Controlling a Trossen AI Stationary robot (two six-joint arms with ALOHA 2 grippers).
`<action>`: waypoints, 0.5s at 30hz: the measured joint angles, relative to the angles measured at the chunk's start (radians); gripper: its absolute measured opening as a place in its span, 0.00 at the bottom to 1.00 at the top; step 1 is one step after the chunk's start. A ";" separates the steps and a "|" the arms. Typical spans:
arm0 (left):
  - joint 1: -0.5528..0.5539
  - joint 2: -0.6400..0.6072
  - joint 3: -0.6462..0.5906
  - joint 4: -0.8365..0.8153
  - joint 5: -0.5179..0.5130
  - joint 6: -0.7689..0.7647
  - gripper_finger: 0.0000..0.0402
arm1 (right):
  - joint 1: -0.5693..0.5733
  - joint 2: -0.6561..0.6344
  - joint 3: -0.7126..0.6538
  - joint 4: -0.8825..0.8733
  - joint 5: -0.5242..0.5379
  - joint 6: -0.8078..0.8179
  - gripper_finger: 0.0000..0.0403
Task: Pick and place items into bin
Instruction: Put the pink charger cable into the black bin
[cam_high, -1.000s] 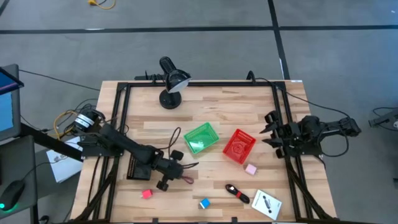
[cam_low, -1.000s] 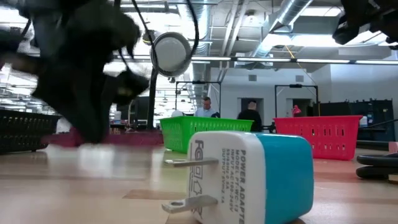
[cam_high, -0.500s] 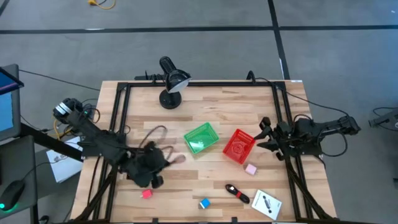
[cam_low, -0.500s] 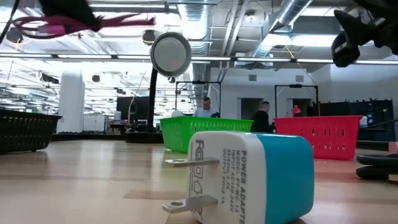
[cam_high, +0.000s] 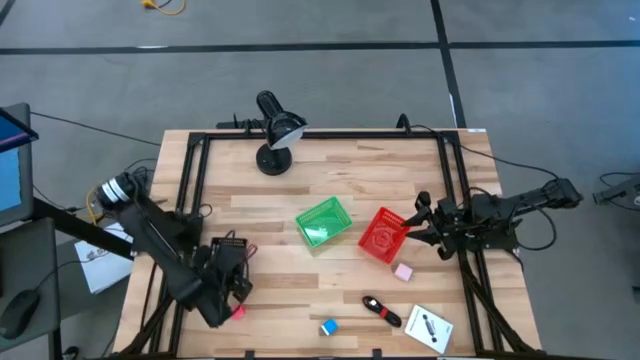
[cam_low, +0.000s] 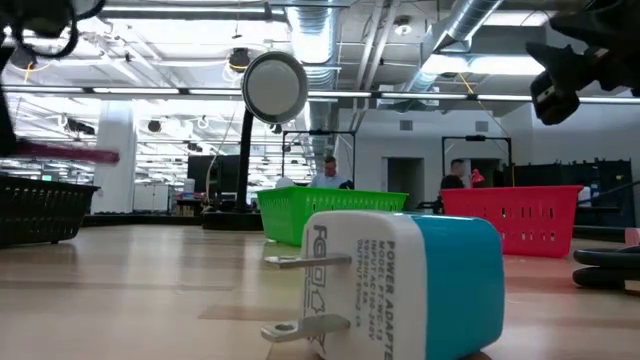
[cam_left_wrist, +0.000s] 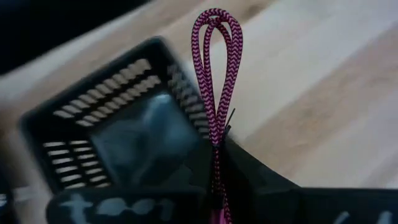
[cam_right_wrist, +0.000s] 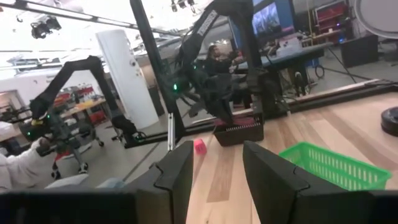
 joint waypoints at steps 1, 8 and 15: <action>-0.009 0.015 0.000 -0.011 -0.007 -0.020 0.01 | 0.000 0.001 0.000 0.006 0.000 0.000 0.33; -0.071 0.028 0.012 -0.099 -0.029 -0.148 0.01 | 0.000 0.001 0.000 0.015 0.000 -0.001 0.33; -0.119 0.027 -0.004 -0.162 0.062 -0.243 0.02 | 0.000 0.001 0.000 0.015 0.000 -0.001 0.33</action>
